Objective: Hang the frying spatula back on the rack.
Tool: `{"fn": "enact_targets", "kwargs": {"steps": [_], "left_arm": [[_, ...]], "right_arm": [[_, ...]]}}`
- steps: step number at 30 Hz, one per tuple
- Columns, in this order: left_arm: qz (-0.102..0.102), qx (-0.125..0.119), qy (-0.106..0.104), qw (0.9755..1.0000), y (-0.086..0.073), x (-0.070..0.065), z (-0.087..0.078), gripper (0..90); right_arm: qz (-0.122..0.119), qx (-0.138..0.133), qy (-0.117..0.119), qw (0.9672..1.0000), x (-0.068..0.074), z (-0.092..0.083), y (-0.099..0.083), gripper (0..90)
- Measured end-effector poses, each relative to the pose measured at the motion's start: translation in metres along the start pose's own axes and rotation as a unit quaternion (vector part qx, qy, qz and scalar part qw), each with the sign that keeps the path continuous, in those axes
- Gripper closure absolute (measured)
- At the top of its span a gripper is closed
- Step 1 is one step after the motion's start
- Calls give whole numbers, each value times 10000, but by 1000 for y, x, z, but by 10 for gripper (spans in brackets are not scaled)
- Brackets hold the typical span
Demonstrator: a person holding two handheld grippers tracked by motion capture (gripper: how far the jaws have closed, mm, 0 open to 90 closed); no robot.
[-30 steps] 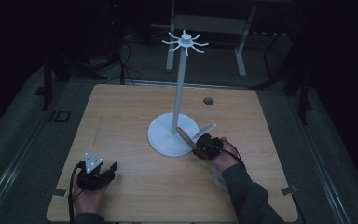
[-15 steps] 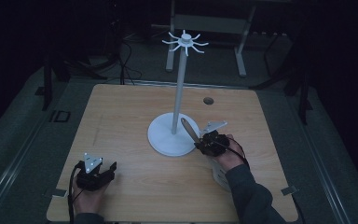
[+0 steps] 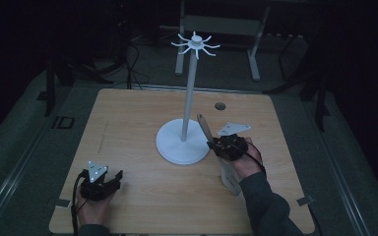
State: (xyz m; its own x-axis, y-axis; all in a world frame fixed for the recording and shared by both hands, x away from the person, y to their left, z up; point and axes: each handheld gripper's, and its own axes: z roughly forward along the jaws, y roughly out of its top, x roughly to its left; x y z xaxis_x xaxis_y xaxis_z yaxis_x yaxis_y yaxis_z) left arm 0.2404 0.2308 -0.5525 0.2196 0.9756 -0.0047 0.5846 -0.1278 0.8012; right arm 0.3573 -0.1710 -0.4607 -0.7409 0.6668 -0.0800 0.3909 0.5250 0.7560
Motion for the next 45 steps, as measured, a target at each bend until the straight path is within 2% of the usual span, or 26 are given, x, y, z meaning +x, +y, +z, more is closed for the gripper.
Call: {"fn": "enact_targets", "kwargs": {"steps": [17,27,33,45], "left_arm": [[-27,-22,19,10000,0,0,-1,424],[-11,-23,31,10000,0,1,-1,424],[-27,-29,30,10000,0,1,-1,424],[-33,-35,31,10000,0,1,-1,424]], "right_arm": [[4,-593,-122,9982,1,-15,10,745],[-19,-789,-140,9968,3,-20,17,745],[-48,-819,-104,9966,5,-21,20,745],[-65,-1084,-143,9940,6,-26,26,745]]}}
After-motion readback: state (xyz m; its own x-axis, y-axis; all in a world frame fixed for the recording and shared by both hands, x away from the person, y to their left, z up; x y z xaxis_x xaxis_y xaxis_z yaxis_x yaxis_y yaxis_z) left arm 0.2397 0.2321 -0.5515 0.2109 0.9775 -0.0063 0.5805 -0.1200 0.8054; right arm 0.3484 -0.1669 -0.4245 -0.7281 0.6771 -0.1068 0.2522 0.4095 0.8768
